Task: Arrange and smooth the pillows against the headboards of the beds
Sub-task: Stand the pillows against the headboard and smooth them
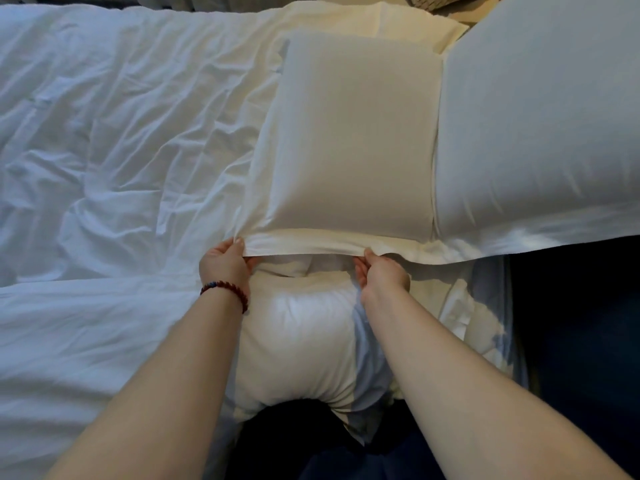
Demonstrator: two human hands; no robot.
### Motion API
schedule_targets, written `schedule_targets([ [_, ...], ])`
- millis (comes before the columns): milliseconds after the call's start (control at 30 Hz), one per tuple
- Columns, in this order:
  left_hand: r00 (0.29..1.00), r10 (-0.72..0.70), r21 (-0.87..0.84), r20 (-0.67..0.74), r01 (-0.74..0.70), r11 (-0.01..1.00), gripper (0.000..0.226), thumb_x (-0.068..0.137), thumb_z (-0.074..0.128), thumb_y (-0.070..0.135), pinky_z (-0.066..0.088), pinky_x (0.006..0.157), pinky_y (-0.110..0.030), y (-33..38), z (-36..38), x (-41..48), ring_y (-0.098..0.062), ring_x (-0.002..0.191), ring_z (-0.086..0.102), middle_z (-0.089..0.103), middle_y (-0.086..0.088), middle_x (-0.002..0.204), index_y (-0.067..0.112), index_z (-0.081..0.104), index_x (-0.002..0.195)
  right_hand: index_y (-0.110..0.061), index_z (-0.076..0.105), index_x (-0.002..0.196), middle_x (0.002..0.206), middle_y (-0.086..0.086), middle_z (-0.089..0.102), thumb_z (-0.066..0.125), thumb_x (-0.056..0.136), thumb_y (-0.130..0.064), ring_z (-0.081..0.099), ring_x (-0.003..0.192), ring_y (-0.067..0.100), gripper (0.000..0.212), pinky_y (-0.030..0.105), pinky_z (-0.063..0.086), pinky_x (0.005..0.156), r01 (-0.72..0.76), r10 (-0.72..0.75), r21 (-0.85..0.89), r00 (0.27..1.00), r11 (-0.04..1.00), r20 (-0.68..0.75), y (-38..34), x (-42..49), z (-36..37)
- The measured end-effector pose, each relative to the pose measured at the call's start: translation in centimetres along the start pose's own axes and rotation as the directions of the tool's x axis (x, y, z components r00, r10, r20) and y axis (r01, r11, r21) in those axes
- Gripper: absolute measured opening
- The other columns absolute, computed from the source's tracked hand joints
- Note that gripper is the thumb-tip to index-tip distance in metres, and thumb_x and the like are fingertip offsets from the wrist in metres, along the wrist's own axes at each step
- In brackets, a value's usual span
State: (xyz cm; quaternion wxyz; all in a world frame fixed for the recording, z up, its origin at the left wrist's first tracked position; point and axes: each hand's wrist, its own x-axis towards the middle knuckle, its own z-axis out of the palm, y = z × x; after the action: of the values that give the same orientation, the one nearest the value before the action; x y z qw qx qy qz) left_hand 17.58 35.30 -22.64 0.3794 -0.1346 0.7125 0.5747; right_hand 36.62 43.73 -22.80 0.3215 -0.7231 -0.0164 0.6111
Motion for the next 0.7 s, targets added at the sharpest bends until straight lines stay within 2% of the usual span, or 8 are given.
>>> schedule_targets([
  [100,0.996,-0.012,0.043,0.088,0.008,0.999,0.011,0.096,0.055,0.009,0.059,0.079,-0.033,-0.3,-0.3,-0.2,-0.020,0.089,0.070,0.069,-0.010,0.101,0.006,0.066,0.099,-0.001,0.066,0.101,0.083,0.010,0.071,0.069,0.089,-0.011,0.068,0.067,0.016,0.015,0.019,0.054,0.046,-0.043,0.043,-0.004,0.998,0.999,0.044,0.1,0.2,-0.6],
  [167,0.987,-0.019,0.047,0.159,0.011,0.999,0.010,0.097,0.055,0.011,0.058,0.079,-0.030,-0.1,-0.7,-0.4,-0.019,0.093,0.068,0.069,-0.009,0.101,0.008,0.065,0.096,-0.005,0.065,0.089,0.079,0.008,0.069,0.069,0.090,-0.021,0.069,0.063,0.015,0.017,0.020,0.054,0.045,-0.060,0.066,-0.080,0.995,0.995,0.075,0.2,0.0,-1.5],
  [333,0.981,-0.001,0.179,0.193,-0.034,0.983,0.015,0.089,0.067,0.029,0.056,0.082,-0.030,1.8,-1.1,0.1,-0.015,0.088,0.068,0.068,-0.002,0.103,0.017,0.068,0.099,-0.007,0.064,0.090,0.080,0.008,0.071,0.066,0.092,-0.023,0.070,0.068,0.014,0.016,0.017,0.052,0.048,0.044,-0.026,-0.090,0.980,0.995,0.195,-0.2,-2.2,-1.8],
  [433,0.974,0.066,0.318,0.217,-0.134,0.939,0.027,0.087,0.068,0.036,0.052,0.091,-0.034,3.4,0.2,0.8,-0.015,0.099,0.064,0.068,0.004,0.107,0.019,0.069,0.107,-0.012,0.065,0.092,0.083,0.005,0.073,0.066,0.092,-0.023,0.070,0.072,0.014,0.011,0.019,0.052,0.055,0.189,-0.143,-0.121,0.938,0.974,0.315,-1.3,-4.0,0.7],
  [500,0.964,0.079,0.342,0.253,-0.166,0.925,0.026,0.087,0.067,0.038,0.047,0.090,-0.031,5.2,1.7,1.5,-0.012,0.099,0.059,0.066,0.009,0.103,0.021,0.068,0.107,-0.014,0.064,0.088,0.083,0.003,0.071,0.063,0.093,-0.020,0.067,0.073,0.013,0.008,0.019,0.053,0.061,0.372,-0.272,-0.183,0.868,0.910,0.415,-2.8,-4.8,3.6],
  [600,0.945,-0.024,0.389,0.325,-0.110,0.915,0.043,0.071,0.075,0.052,0.050,0.091,-0.036,7.9,4.3,4.6,-0.019,0.101,0.065,0.071,0.002,0.106,0.022,0.073,0.102,-0.017,0.067,0.089,0.082,-0.002,0.070,0.069,0.089,-0.019,0.066,0.072,0.008,0.003,0.022,0.052,0.070,0.664,-0.473,-0.241,0.699,0.708,0.536,-5.4,-5.4,8.6],
  [667,0.904,-0.162,0.373,0.396,0.003,0.928,0.048,0.064,0.080,0.051,0.052,0.092,-0.045,8.1,6.1,8.4,-0.028,0.101,0.069,0.072,-0.005,0.110,0.022,0.074,0.102,-0.018,0.068,0.098,0.092,-0.005,0.069,0.072,0.086,-0.024,0.065,0.084,0.006,0.014,0.023,0.050,0.081,0.837,-0.589,-0.263,0.529,0.480,0.611,-7.3,-5.2,11.5],
  [700,0.878,-0.198,0.335,0.435,0.046,0.941,0.045,0.069,0.080,0.044,0.053,0.091,-0.047,8.2,6.8,9.6,-0.029,0.100,0.070,0.073,-0.006,0.109,0.020,0.073,0.107,-0.019,0.067,0.106,0.104,-0.005,0.067,0.071,0.087,-0.028,0.063,0.099,0.009,0.022,0.025,0.047,0.091,0.905,-0.635,-0.298,0.425,0.303,0.646,-8.3,-4.7,12.7],
])
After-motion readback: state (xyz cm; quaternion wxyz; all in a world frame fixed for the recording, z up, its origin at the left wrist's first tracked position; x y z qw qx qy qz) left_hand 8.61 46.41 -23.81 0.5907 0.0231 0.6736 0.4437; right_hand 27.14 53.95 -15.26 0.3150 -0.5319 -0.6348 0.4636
